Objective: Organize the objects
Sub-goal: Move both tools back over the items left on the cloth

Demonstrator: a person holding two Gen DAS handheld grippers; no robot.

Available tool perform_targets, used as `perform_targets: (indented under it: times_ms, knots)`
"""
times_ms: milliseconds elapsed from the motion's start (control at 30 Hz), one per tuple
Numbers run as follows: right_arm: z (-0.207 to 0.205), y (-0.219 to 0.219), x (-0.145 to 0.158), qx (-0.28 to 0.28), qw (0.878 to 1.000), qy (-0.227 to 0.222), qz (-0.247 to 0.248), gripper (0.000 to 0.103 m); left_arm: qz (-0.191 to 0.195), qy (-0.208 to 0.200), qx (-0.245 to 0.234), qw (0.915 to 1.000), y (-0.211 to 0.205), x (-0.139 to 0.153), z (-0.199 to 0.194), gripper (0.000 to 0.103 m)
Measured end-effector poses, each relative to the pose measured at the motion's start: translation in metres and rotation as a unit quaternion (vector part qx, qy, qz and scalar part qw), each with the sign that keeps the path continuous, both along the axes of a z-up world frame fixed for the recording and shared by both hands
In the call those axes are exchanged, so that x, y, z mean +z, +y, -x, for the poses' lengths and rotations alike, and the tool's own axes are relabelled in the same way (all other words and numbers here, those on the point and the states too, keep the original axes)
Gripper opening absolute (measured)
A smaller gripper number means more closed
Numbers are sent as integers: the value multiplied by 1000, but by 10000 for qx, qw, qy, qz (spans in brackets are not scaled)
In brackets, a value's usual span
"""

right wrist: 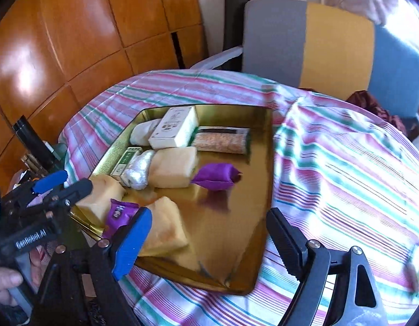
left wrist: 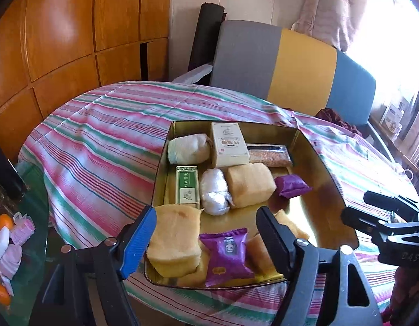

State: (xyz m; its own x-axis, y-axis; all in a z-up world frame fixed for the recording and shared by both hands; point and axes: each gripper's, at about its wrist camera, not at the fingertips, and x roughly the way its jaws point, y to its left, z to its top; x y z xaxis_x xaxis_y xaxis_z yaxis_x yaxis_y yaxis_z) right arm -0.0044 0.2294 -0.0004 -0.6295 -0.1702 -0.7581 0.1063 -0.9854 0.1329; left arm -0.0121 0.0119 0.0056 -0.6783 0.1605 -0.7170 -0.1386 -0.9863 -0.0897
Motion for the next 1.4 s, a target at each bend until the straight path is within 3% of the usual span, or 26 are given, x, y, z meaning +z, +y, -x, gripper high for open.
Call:
perform_targets:
  times_ms: [333,567,833,1033,1167,1400]
  knots:
    - [-30,85,7,-936,9956,46,-30,88,28,32,-441,9990,29,8,-2,70]
    - [-61,175,2,-2006,9796,-119,-19,88,35,77,-851,9963,61,13,-2,70]
    - [-97,288,-7,-3524,9345,-455,215,92,26,161,-1539,9879,119,23,-3,70]
    - [-123,360,-25,-4448,8916,-525,670,93,166,247,-2079,9777,166,27,-10,70]
    - [-140,384,-35,-4895,8622,-439,1227,93,272,203,-2379,9707,197,24,-12,70]
    - [-158,397,-38,-5263,8340,-327,1622,93,434,27,-2852,9575,249,13,-13,65]
